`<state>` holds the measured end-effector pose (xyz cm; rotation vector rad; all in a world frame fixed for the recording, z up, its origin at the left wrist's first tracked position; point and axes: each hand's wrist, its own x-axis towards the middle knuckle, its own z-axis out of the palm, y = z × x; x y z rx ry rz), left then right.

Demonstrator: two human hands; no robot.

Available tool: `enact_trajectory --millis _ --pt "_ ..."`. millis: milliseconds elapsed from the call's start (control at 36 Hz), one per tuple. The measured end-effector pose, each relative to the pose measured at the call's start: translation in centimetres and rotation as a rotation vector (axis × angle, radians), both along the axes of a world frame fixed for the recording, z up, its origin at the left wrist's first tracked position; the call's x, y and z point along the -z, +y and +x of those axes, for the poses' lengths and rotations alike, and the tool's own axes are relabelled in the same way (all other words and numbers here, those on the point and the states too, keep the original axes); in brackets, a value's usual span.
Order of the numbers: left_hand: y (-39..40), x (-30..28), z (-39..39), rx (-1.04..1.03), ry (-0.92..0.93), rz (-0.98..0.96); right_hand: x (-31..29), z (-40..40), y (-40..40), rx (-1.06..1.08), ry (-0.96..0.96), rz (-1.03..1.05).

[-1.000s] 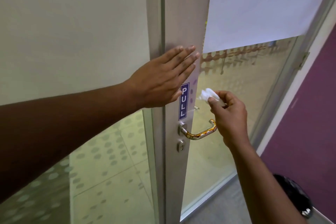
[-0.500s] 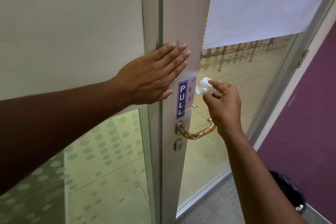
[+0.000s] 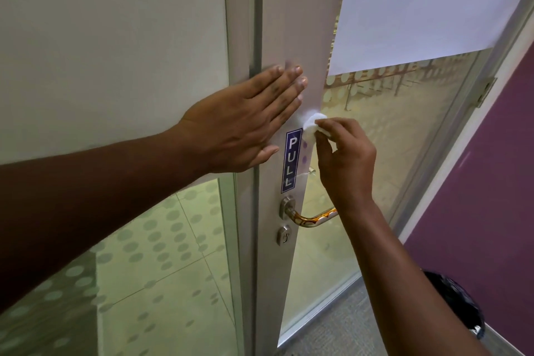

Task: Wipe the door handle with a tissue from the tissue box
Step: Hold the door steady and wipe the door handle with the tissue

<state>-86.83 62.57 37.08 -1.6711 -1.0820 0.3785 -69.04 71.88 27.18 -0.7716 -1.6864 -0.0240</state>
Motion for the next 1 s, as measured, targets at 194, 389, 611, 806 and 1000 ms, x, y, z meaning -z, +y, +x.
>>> enact_trajectory --millis 194,389,611,806,1000 --pt "-0.2 -0.1 0.0 0.01 -0.005 0.004 1.0 -0.8 0.7 0.024 -0.04 0.024" --pt "-0.2 -0.1 0.0 0.006 -0.003 0.005 2.3 -1.4 1.1 0.0 0.05 0.068" --pt "-0.1 0.0 0.1 0.001 -0.005 0.006 3.3 -0.5 1.0 -0.075 0.108 -0.147" --pt "-0.2 -0.1 0.1 -0.009 0.0 0.004 1.8 -0.2 0.9 -0.127 0.333 -0.248" --pt "-0.1 0.0 0.0 0.017 0.012 0.02 1.8 -1.3 1.1 -0.029 0.211 -0.085"
